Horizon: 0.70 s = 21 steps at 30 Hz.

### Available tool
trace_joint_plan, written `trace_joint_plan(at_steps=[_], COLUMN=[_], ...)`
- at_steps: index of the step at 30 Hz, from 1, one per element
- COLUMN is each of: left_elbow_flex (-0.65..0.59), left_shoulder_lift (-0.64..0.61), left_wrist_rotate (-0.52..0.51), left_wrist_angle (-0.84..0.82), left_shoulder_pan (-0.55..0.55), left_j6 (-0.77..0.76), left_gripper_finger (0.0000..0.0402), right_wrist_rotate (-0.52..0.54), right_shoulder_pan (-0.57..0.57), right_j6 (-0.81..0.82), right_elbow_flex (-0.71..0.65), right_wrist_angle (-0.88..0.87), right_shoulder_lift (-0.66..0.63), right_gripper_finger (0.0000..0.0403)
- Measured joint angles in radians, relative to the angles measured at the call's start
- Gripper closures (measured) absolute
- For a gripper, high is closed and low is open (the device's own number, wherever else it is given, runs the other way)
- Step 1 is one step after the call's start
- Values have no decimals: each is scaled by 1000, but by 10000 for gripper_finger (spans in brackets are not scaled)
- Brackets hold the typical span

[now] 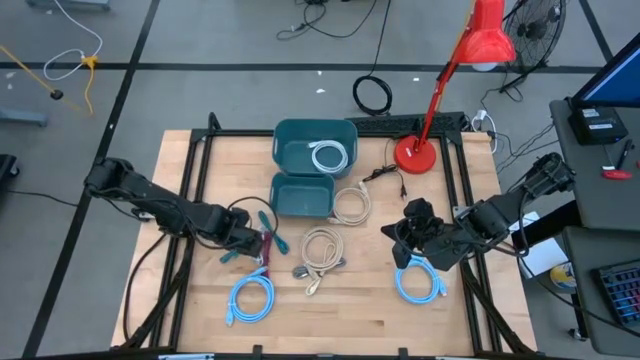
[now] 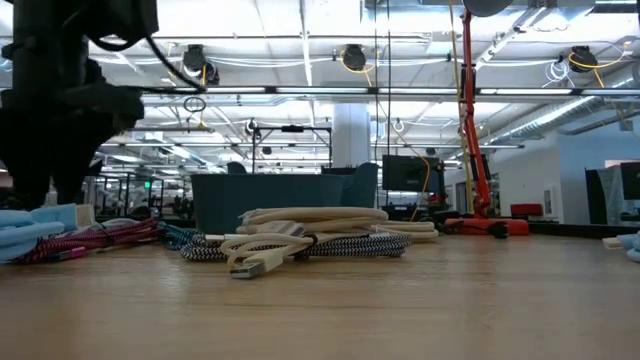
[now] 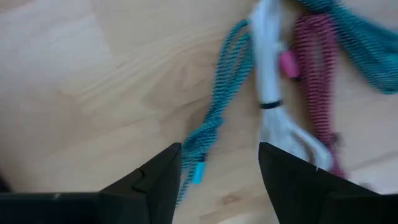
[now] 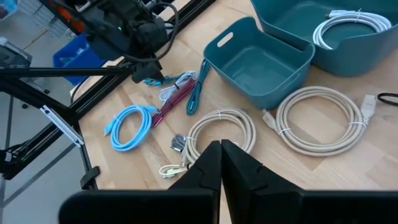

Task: Pick & Place USB Port
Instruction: Put the left blue charger cable into the bottom blue bin

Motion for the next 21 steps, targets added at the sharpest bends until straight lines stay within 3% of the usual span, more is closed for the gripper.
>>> trace_joint_plan(at_steps=[21], left_elbow_flex=[-110], left_shoulder_lift=[0], left_wrist_rotate=[19], left_wrist_angle=[125], left_shoulder_pan=[9], left_j6=[7], left_gripper_finger=[270], right_wrist_rotate=[0], right_shoulder_pan=[0], right_j6=[-3], right_elbow_flex=[0], right_wrist_angle=[12], right_shoulder_lift=[0], right_gripper_finger=[403])
